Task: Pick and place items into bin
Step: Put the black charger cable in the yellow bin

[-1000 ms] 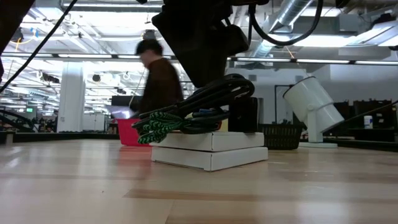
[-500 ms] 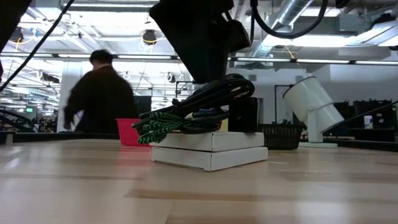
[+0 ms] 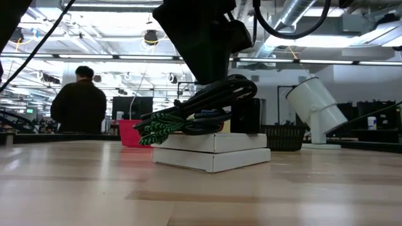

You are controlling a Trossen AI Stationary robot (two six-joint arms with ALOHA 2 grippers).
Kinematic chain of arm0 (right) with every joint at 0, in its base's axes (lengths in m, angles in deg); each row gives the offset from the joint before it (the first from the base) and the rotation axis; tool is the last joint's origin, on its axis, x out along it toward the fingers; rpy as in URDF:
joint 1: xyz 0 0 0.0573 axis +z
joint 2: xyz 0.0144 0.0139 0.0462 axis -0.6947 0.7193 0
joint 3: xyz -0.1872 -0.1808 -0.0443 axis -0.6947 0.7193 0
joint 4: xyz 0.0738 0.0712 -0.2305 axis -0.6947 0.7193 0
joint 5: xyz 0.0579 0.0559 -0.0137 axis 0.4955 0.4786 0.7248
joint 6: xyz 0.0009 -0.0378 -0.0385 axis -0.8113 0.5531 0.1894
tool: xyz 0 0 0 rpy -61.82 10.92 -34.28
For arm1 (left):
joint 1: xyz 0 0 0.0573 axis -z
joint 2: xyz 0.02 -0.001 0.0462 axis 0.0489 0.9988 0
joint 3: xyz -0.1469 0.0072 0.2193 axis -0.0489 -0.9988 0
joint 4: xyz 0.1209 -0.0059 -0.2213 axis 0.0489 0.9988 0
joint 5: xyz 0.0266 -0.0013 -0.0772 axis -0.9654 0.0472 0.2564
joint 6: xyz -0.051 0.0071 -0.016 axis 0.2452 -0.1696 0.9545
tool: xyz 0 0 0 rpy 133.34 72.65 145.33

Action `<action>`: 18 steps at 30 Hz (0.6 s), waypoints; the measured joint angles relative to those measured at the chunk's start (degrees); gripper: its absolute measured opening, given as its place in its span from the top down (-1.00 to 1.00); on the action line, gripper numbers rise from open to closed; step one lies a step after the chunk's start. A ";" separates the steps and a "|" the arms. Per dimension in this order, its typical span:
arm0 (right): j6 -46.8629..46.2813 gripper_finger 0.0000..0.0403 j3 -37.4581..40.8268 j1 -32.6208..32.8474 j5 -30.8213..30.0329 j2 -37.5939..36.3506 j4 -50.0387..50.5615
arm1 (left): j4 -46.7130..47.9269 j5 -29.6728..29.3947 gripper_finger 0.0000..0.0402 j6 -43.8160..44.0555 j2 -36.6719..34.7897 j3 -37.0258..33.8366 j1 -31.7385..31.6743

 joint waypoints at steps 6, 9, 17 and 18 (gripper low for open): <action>0.00 0.96 0.02 0.01 -0.01 0.00 0.00 | 0.03 0.00 0.64 0.04 0.00 0.00 -0.04; 0.00 0.96 0.00 0.01 0.00 0.00 0.00 | 0.28 0.10 0.82 0.02 0.00 0.00 -0.02; 0.00 0.96 0.02 0.00 0.00 0.00 0.00 | 0.42 -0.20 0.96 0.00 -0.02 0.00 -0.02; 0.00 0.96 0.02 0.01 -0.01 0.00 0.00 | 0.44 -0.52 0.97 0.00 -0.02 0.00 0.01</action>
